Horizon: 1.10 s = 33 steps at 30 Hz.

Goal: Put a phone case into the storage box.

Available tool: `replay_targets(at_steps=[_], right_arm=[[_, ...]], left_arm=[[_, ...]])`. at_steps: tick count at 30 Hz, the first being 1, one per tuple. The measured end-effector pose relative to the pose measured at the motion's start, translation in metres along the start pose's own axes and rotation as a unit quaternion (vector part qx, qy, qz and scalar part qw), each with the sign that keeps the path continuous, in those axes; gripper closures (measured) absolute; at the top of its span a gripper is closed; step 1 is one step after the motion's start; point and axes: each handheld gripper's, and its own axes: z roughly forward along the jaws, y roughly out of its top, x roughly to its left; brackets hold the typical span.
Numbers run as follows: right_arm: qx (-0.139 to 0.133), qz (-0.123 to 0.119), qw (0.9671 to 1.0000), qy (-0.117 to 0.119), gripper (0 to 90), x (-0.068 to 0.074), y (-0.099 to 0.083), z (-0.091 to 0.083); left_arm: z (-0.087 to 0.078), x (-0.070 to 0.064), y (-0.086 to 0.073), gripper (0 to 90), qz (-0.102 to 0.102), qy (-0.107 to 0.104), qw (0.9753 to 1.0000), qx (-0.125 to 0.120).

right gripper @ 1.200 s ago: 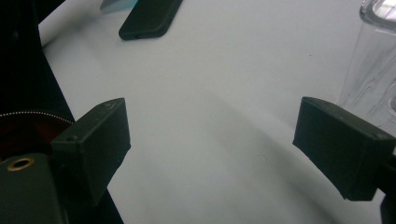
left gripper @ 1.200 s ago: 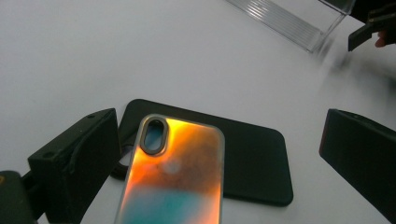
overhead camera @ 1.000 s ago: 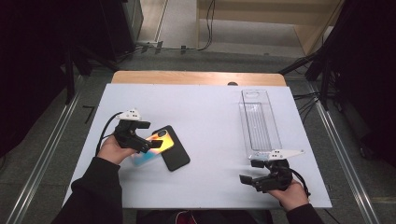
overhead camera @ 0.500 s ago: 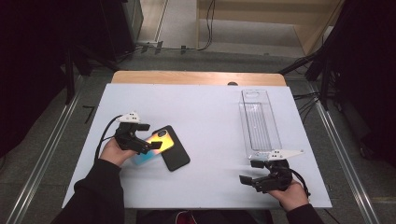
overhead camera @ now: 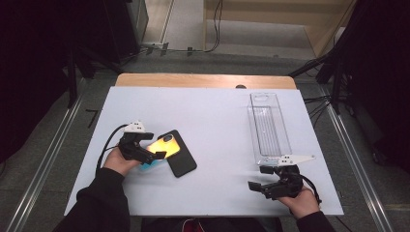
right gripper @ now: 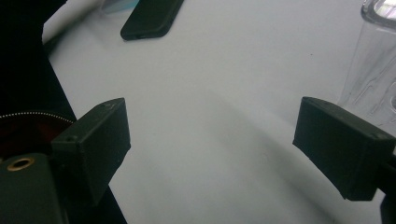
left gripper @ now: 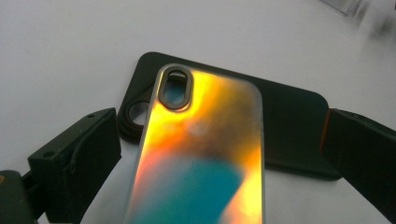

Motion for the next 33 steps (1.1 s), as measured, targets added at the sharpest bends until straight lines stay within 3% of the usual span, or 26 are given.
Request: replay_targets(at_steps=[5,15,23,26,33], right_arm=[[0.001,0.0,1.0,0.0,9.0,0.0,0.0,0.0],[0.001,0.0,1.0,0.001,9.1,0.0,0.0,0.0],[0.0,0.001,1.0,0.001,9.0,0.0,0.0,0.0],[0.0,0.001,1.0,0.0,9.0,0.0,0.0,0.0],[0.001,0.003,1.0,0.0,9.0,0.0,0.0,0.0]], left_arm=[[0.003,-0.001,-0.003,0.0,0.017,0.005,0.9998,0.013],[0.01,0.003,-0.011,0.0,0.016,0.006,0.9995,0.028],[0.016,0.003,-0.018,0.5,0.037,0.011,0.9984,0.041],[0.017,0.002,-0.018,5.9,0.036,0.027,0.9985,0.032],[0.017,-0.002,-0.019,10.2,0.06,0.046,0.9963,0.04]])
